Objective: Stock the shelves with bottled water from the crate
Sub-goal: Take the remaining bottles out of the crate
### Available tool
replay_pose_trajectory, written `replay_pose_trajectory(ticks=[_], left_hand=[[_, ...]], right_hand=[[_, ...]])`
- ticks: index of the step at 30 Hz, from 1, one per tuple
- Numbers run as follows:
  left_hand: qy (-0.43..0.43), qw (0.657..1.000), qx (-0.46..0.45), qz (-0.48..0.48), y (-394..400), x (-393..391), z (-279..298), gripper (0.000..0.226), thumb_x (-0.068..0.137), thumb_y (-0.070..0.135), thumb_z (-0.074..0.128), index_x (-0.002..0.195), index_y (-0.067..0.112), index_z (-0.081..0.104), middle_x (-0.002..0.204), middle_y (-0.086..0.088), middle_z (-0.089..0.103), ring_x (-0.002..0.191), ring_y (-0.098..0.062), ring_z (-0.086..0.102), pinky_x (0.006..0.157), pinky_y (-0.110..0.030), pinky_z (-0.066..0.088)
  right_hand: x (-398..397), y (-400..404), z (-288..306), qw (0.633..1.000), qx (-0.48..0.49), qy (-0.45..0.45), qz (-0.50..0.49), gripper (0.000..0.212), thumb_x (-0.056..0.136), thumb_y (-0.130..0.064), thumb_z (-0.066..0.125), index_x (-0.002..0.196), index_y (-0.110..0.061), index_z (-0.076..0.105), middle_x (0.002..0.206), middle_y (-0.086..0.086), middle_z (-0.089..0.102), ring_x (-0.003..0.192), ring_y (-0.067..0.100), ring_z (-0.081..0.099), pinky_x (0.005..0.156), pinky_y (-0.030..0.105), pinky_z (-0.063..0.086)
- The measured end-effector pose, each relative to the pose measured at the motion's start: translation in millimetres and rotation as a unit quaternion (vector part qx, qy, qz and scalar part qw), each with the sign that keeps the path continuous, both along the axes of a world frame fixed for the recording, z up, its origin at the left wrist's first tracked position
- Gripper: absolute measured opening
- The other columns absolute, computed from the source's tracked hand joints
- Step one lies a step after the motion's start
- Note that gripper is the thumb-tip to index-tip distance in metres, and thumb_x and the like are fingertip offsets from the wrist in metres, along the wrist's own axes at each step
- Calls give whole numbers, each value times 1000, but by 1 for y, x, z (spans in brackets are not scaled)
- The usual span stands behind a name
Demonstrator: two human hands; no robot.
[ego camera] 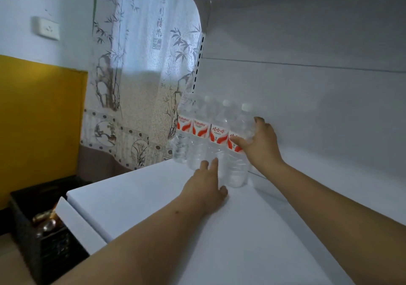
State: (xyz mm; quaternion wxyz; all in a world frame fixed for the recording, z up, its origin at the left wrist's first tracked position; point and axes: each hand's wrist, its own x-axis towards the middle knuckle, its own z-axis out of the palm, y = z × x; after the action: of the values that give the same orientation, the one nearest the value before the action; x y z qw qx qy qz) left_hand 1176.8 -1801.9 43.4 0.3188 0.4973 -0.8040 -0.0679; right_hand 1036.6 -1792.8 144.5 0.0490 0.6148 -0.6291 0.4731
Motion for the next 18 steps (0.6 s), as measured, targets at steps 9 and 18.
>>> replay_pose_trajectory(ticks=[9,18], left_hand=[[20,999,18,-45,-1,2,9,77,90,35,57,151,49,12,163,-6,5,144,-29,30,107,-40,39],[-15,997,42,-70,2,-1,7,90,90,35,51,149,47,-16,162,-10,-15,131,-31,49,100,-36,44]], right_hand=[[3,-8,-18,981,-44,106,-156,84,79,-57,70,135,-5,37,124,15,50,106,32,59,73,34,47],[8,-6,-2,982,43,102,-153,63,85,-45,70,128,-10,42,110,10,64,99,29,65,70,33,48]])
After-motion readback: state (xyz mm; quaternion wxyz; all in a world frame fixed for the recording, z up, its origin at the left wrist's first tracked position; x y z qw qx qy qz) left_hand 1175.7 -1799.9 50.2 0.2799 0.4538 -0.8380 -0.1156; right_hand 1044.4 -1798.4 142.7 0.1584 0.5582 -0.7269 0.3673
